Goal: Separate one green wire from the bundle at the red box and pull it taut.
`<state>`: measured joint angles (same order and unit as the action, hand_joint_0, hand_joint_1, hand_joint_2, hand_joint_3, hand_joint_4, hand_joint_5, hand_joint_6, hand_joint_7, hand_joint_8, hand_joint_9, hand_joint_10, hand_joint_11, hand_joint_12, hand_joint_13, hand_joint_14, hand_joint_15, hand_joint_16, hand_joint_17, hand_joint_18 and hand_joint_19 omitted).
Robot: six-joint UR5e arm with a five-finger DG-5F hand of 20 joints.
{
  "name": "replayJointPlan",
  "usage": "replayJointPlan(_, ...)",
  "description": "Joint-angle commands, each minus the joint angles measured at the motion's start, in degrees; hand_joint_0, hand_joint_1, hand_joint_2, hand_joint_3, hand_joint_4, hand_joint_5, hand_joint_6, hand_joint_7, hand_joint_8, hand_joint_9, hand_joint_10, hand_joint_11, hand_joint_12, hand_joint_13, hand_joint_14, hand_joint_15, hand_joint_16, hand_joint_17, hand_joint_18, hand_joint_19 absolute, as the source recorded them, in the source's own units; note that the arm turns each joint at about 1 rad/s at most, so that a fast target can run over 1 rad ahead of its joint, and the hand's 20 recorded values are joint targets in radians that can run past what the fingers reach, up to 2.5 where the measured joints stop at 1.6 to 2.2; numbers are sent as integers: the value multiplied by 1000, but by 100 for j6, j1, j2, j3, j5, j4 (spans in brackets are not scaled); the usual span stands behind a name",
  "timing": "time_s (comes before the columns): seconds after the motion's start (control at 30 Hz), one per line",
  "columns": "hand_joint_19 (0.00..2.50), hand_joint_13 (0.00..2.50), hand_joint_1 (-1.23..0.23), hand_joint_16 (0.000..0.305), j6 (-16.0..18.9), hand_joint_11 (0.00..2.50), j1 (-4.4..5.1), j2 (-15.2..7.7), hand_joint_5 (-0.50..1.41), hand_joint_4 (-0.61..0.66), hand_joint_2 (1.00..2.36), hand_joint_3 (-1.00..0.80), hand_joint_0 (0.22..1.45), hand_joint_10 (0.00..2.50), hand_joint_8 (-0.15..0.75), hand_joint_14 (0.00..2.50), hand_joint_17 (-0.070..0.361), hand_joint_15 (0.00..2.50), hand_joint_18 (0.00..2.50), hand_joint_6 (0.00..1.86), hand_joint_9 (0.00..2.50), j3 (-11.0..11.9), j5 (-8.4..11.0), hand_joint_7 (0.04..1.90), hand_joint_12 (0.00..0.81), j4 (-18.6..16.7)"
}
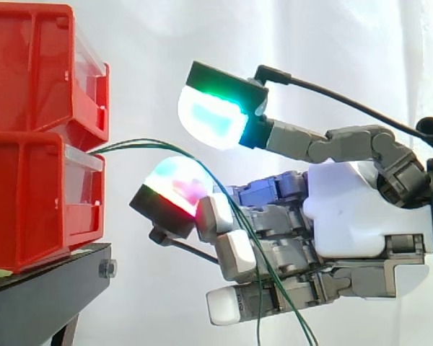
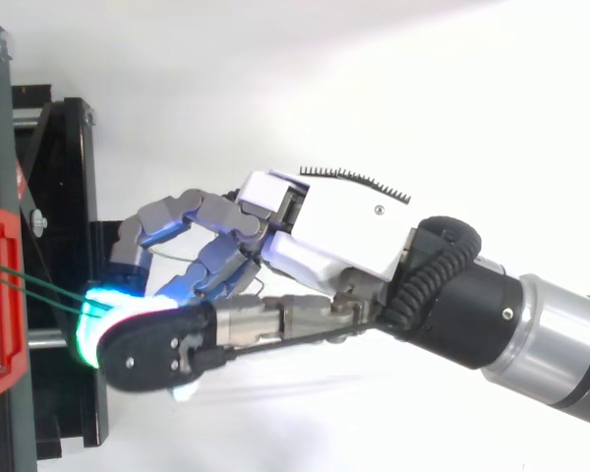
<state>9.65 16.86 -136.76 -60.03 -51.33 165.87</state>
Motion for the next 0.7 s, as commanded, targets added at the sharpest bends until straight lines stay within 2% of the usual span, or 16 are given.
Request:
replayJointPlan(0.0,576,1221,-438,52,11,961,-16,0,-184,119,1000,-500,549,19,275,25,118,730,928,900,1142,0,-9,1014,386,51)
replayJointPlan(0.03,596,1215,-453,51,20,962,-16,35,-184,114,1004,-456,595,20,275,25,114,733,917,897,1147,0,-9,1044,385,86)
replayJointPlan(0.1,595,1214,-550,51,11,966,-16,44,-183,102,1015,-268,589,20,279,24,115,738,918,904,1137,0,0,1072,385,112)
replayJointPlan(0.2,560,1234,-651,58,20,957,-25,61,-183,124,1016,-125,591,18,304,24,130,720,973,916,1132,0,-9,1047,410,182)
replayJointPlan(0.43,570,1194,-756,52,20,973,-25,61,-199,38,1020,-131,623,18,278,25,118,735,924,930,1081,0,-9,1028,382,244)
replayJointPlan(0.67,549,1163,-825,49,20,972,-25,61,-209,7,1016,-267,684,20,254,26,110,730,888,935,1040,0,-9,959,366,244)
